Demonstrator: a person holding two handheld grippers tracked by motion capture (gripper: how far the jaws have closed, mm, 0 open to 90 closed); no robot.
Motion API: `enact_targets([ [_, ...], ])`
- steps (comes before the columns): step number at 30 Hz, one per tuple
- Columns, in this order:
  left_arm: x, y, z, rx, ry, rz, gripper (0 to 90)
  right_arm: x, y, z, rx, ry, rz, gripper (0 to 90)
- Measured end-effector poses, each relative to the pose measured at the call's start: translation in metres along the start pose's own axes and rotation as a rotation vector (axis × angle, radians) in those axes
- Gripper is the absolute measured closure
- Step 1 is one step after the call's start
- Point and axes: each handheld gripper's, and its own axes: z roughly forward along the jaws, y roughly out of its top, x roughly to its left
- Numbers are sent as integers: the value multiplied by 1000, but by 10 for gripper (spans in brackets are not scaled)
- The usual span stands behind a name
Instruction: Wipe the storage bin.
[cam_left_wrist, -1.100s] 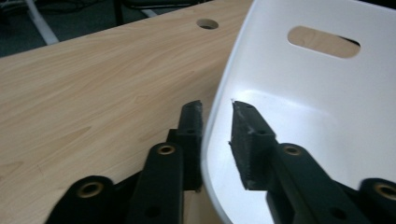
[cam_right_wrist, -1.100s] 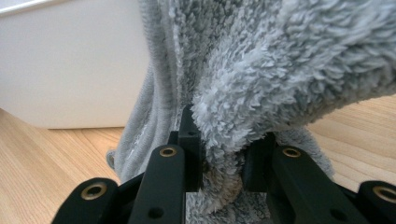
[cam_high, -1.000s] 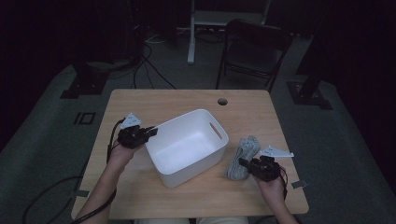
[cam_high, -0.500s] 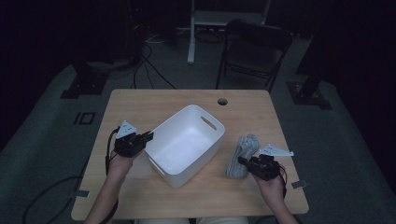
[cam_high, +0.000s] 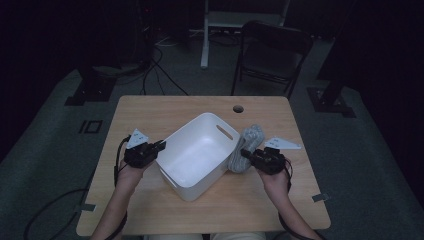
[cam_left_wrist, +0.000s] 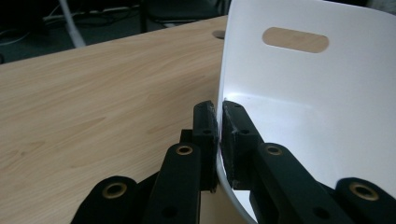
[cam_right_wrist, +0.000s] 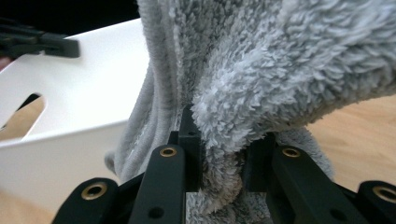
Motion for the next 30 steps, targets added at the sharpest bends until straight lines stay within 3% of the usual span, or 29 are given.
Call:
enact_targets([
  [3, 2, -2, -1, -14, -21, -18, 839, -1, 2, 10, -3, -35, -19, 741],
  [6, 1, -1, -1, -6, -15, 3, 838, -4, 1, 14, -7, -29, 12, 742],
  [13, 0, 0, -1, -2, -25, 25, 837, -3, -3, 17, 7, -56, 3, 742],
  [20, 0, -1, 0, -11, -38, 29, 836, -5, -10, 23, 29, -55, 27, 742],
  [25, -6, 1, 5, 9, -37, 67, 838, -10, -24, 36, 95, -64, 50, 742],
  [30, -6, 0, 5, 6, -40, 63, 837, -18, -38, 49, 160, -73, 72, 741],
])
